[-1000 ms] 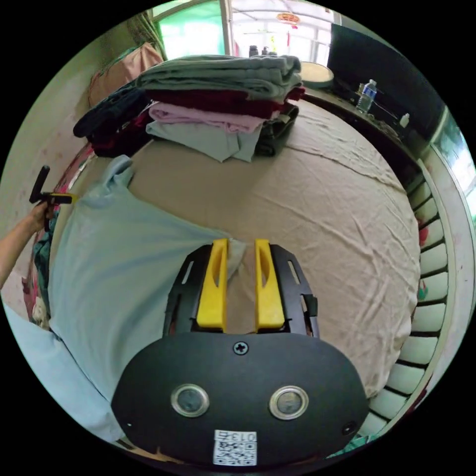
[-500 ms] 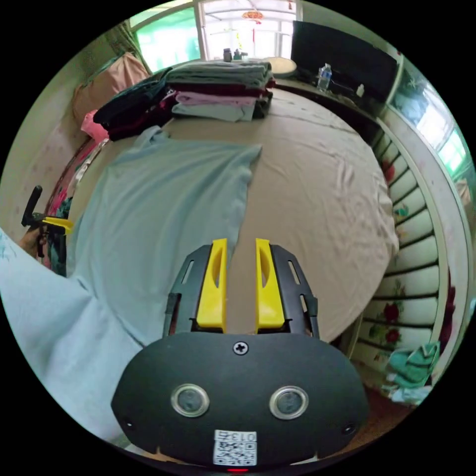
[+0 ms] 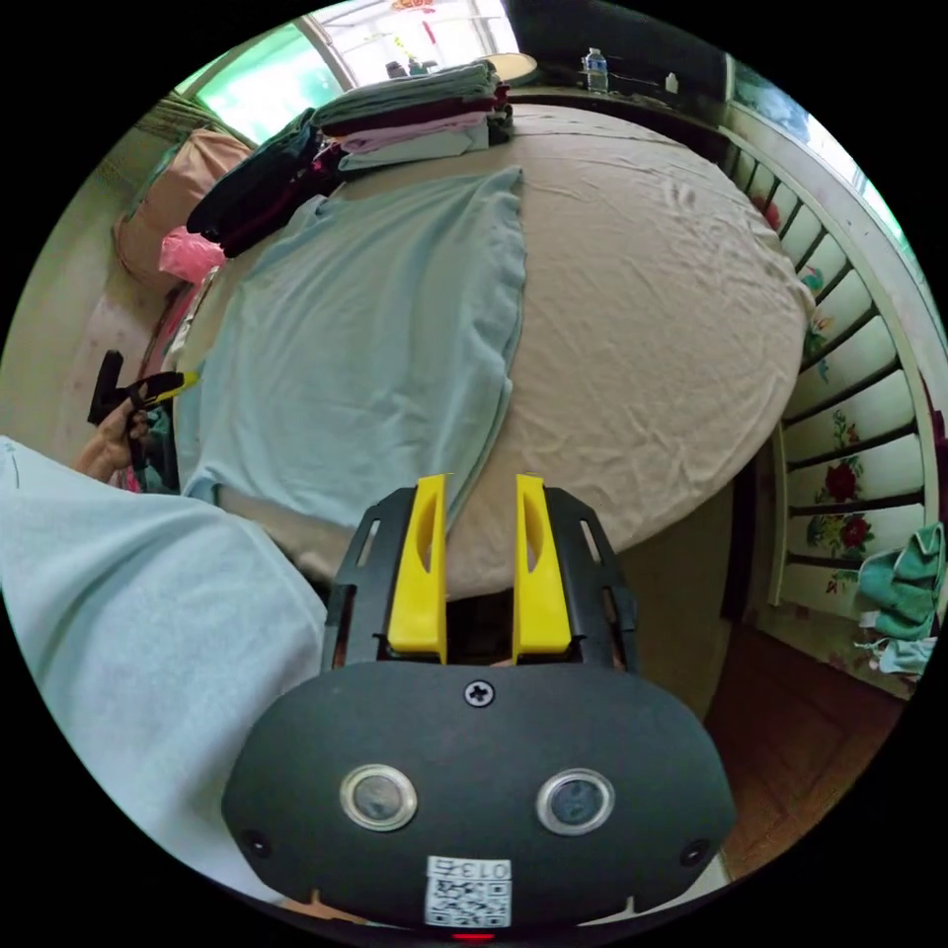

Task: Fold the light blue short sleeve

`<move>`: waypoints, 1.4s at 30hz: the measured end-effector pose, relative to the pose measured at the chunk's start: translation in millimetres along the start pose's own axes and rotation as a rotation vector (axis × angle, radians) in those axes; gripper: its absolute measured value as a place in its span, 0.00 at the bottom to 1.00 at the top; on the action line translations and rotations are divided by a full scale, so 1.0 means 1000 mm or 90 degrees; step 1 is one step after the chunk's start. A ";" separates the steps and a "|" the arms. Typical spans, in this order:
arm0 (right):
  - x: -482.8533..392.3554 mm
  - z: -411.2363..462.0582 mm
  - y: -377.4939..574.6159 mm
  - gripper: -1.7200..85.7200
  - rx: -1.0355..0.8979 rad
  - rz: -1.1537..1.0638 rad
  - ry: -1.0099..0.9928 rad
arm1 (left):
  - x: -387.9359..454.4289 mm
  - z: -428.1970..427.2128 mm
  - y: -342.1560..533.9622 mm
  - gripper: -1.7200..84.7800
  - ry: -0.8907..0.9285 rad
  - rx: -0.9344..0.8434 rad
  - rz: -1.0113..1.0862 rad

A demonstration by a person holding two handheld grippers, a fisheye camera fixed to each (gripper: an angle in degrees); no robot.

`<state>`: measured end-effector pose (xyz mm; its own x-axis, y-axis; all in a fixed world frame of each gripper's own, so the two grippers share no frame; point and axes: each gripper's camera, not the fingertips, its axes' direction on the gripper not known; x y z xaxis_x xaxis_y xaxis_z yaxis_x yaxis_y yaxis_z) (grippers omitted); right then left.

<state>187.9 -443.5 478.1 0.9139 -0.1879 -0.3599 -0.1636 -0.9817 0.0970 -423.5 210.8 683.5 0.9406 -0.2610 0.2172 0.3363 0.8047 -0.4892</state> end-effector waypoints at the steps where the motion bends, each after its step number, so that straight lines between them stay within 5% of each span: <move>1: -0.004 0.000 0.005 0.14 0.005 -0.003 -0.003 | 0.002 -0.008 0.007 0.05 -0.030 0.024 0.004; 5: -0.014 0.003 0.021 0.14 0.013 -0.013 0.015 | -0.003 -0.017 0.035 0.06 -0.110 0.074 0.001; 11: -0.013 -0.002 0.036 0.14 0.025 0.013 0.005 | -0.019 -0.012 0.062 0.12 -0.020 0.072 -0.073; 22: -0.039 0.012 0.047 0.13 -0.028 -0.018 0.007 | 0.057 0.025 0.098 0.22 -0.026 -0.056 -0.060; 26: -0.050 0.016 0.048 0.08 -0.038 -0.038 0.065 | 0.076 0.058 0.088 0.18 0.018 -0.132 -0.065; 28: -0.053 0.017 0.047 0.06 -0.053 -0.049 0.059 | 0.090 0.073 0.078 0.06 0.071 -0.175 -0.061; 42: -0.042 -0.008 0.070 0.11 -0.031 -0.110 0.084 | 0.156 0.056 0.041 0.10 0.104 -0.289 -0.064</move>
<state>140.9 -503.8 507.3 0.9679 -0.0081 -0.2513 0.0152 -0.9958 0.0907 -265.6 233.2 744.3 0.8852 -0.4351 0.1646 0.3781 0.4666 -0.7996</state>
